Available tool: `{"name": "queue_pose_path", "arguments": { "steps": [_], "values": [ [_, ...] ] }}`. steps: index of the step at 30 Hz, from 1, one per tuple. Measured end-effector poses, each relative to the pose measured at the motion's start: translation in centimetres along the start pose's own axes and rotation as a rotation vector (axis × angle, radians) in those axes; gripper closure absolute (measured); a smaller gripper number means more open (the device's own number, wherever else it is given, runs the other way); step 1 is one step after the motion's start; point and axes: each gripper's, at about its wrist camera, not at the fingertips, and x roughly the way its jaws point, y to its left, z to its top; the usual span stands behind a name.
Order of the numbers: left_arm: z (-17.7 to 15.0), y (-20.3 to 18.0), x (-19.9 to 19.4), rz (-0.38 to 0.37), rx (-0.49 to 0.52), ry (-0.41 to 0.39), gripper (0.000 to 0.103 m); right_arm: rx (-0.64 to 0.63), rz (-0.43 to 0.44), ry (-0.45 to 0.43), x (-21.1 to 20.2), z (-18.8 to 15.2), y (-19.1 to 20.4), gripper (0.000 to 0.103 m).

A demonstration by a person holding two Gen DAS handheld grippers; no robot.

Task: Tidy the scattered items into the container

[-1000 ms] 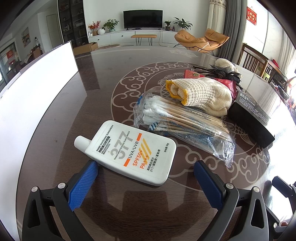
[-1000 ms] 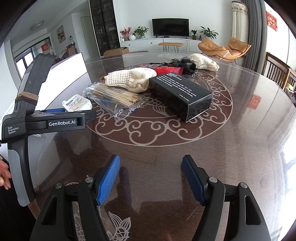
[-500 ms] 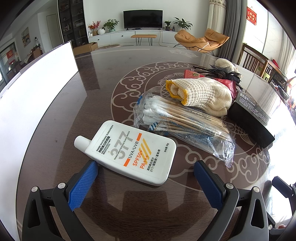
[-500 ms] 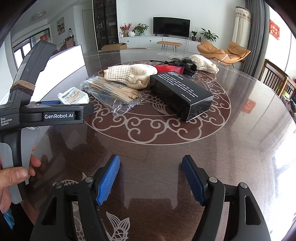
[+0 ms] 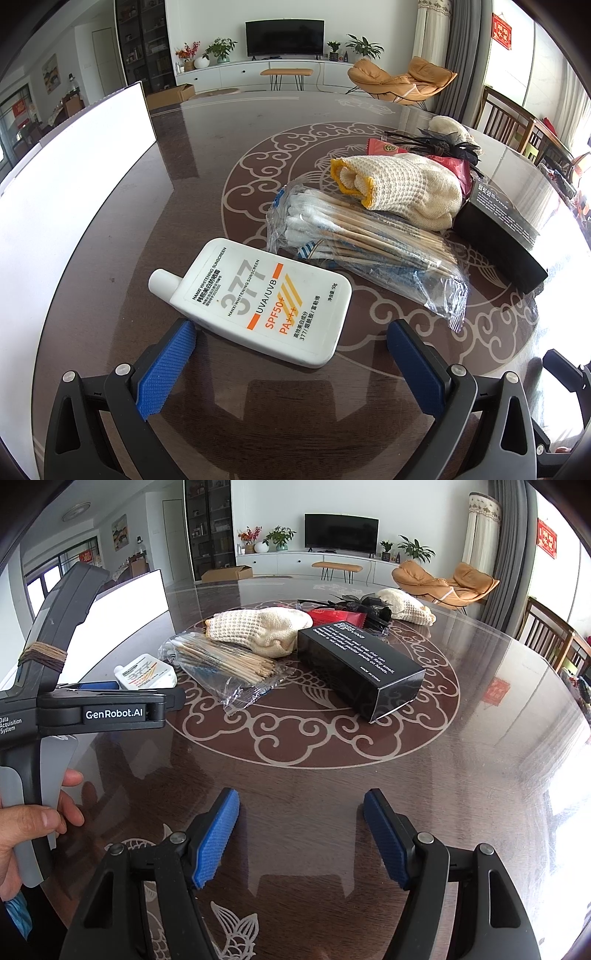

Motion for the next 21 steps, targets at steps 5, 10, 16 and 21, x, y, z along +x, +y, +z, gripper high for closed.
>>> {"name": "queue_pose_path", "arguments": {
  "steps": [5,10,16,21],
  "values": [
    [0.0,0.03,0.0,0.0,0.0,0.0,0.0,0.0,0.0,0.0,0.0,0.0,0.01,0.032],
    [0.01,-0.01,0.01,0.0,0.0,0.0,0.0,0.0,0.0,0.0,0.0,0.0,0.01,0.032],
    [0.0,0.04,0.0,0.0,0.001,0.0,0.0,0.0,0.0,0.0,0.0,0.01,0.01,0.032],
    [-0.12,0.08,-0.42,0.001,-0.007,-0.013,0.0,0.0,0.0,0.0,0.0,0.01,0.01,0.032]
  ]
}}
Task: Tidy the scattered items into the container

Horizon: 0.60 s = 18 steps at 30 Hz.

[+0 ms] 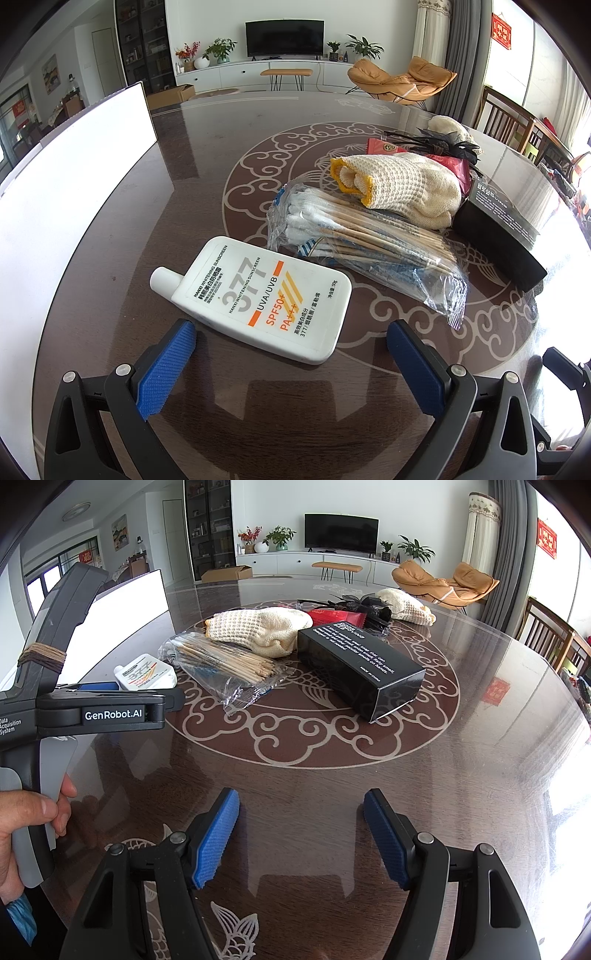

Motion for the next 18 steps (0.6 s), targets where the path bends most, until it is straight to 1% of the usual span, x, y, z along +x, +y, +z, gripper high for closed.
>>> {"name": "queue_pose_path", "arguments": {
  "steps": [1,3,5,8,10,14,18],
  "values": [
    [-0.1,0.2,-0.7,-0.006,-0.009,-0.034,0.0,0.0,0.0,0.0,0.0,0.0,0.0,0.032],
    [-0.8,0.8,-3.0,-0.031,-0.03,-0.143,0.0,0.0,0.0,0.0,0.0,0.0,0.0,0.032],
    [-1.8,1.3,-5.2,-0.029,-0.035,-0.235,0.0,0.0,0.0,0.0,0.0,0.0,0.0,0.032],
    [-3.1,2.0,-7.3,-0.012,-0.03,-0.301,0.0,0.0,0.0,0.0,0.0,0.0,0.0,0.032],
    [-3.2,2.7,-7.8,-0.041,-0.054,-0.301,0.0,0.0,0.0,0.0,0.0,0.0,0.0,0.032],
    [-3.1,3.7,-7.4,-0.104,-0.088,-0.238,0.0,0.0,0.0,0.0,0.0,0.0,0.0,0.032],
    [-3.8,4.3,-6.6,-0.111,-0.085,-0.196,0.0,0.0,0.0,0.0,0.0,0.0,0.0,0.032]
  ]
}}
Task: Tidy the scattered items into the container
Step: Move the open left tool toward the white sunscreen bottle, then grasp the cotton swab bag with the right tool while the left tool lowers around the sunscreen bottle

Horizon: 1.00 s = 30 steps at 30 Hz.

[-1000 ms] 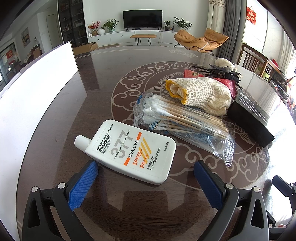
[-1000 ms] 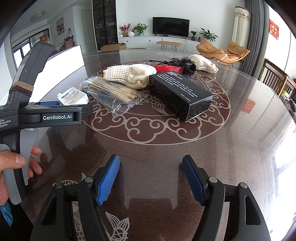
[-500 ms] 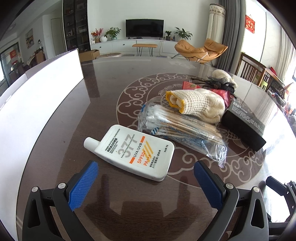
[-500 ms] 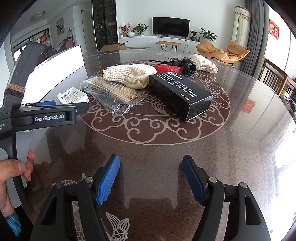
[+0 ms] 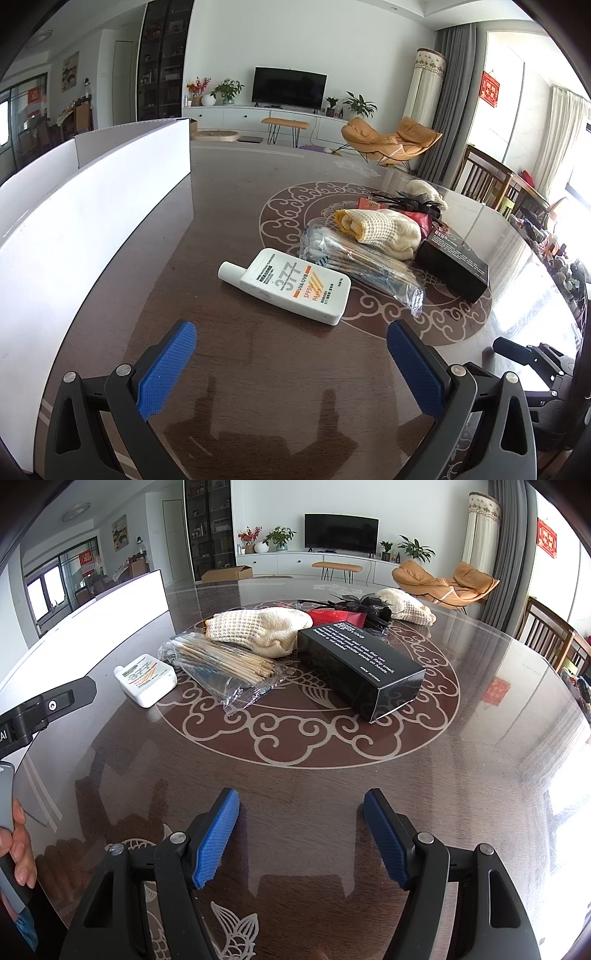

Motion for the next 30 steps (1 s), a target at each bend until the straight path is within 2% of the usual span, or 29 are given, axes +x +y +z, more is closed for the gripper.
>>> {"name": "queue_pose_path", "arguments": {
  "steps": [3,7,9,11,15,19,22,27,30],
  "values": [
    [0.0,1.5,0.4,-0.012,-0.019,0.036,0.0,0.0,0.0,0.0,0.0,0.0,0.0,0.032],
    [0.3,4.5,0.8,-0.079,-0.112,0.067,0.0,0.001,0.001,0.0,0.0,0.0,0.0,0.032],
    [0.2,5.0,1.0,-0.104,-0.115,0.087,0.0,0.002,0.002,-0.001,0.0,0.0,0.0,0.032],
    [0.0,4.3,1.4,-0.117,-0.063,0.108,0.0,0.009,0.011,-0.004,0.0,0.0,-0.1,0.032],
    [-0.3,1.7,2.4,-0.096,0.032,0.148,0.0,0.045,0.054,-0.017,-0.2,0.0,-0.8,0.032],
    [0.1,-0.3,4.2,-0.122,0.017,0.211,0.0,0.086,0.103,-0.032,-0.5,-0.1,-1.6,0.032],
    [1.1,-2.0,5.8,-0.056,0.029,0.231,0.0,0.111,0.132,-0.041,-0.6,-0.2,-2.1,0.032],
    [3.1,-3.0,9.1,0.167,0.01,0.258,0.0,0.138,0.164,-0.05,-0.8,-0.2,-2.6,0.032],
    [2.9,-1.3,8.3,0.207,-0.032,0.252,0.0,0.149,0.177,-0.054,-0.8,-0.2,-2.8,0.032]
  ]
}}
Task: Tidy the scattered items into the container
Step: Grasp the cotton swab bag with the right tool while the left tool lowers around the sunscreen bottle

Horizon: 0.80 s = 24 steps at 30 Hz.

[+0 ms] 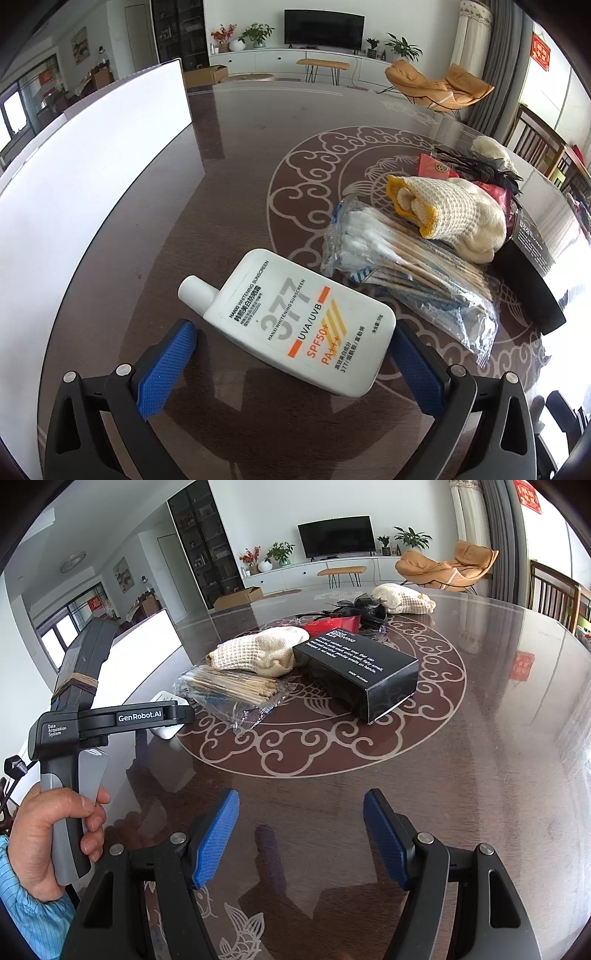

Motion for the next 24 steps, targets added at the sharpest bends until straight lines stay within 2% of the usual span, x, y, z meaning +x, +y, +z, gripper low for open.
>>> {"name": "queue_pose_path", "arguments": {
  "steps": [4,7,9,11,13,15,19,21,24],
  "values": [
    [-2.6,3.8,-1.9,-0.008,0.014,-0.011,0.0,0.006,0.006,-0.002,0.0,0.0,-0.2,0.032],
    [-3.5,5.8,-3.0,-0.09,-0.005,-0.011,0.0,-0.04,-0.023,0.016,0.4,0.1,0.7,0.03],
    [-3.2,5.8,-3.0,-0.127,-0.023,0.004,0.0,-0.113,-0.014,0.06,1.4,0.9,1.8,0.03],
    [-2.5,5.0,-2.7,-0.167,-0.042,0.015,0.0,-0.178,0.057,0.086,2.7,2.4,2.7,0.03],
    [-1.5,3.8,-2.2,-0.183,-0.058,0.028,0.0,-0.27,0.03,0.112,4.8,3.9,3.6,0.03],
    [-0.6,2.2,-1.4,-0.14,-0.064,0.032,0.0,-0.355,0.006,0.124,6.8,5.2,4.3,0.03],
    [0.4,0.8,0.0,0.028,-0.056,0.046,0.0,-0.469,0.055,0.127,9.5,7.8,5.3,0.03],
    [0.8,0.7,0.4,0.047,-0.056,0.043,0.0,-0.508,0.085,0.131,10.8,8.8,5.7,0.031],
    [1.5,1.1,0.9,0.045,-0.052,0.043,0.0,-0.614,0.088,0.085,12.1,9.7,7.3,0.031]
  ]
}}
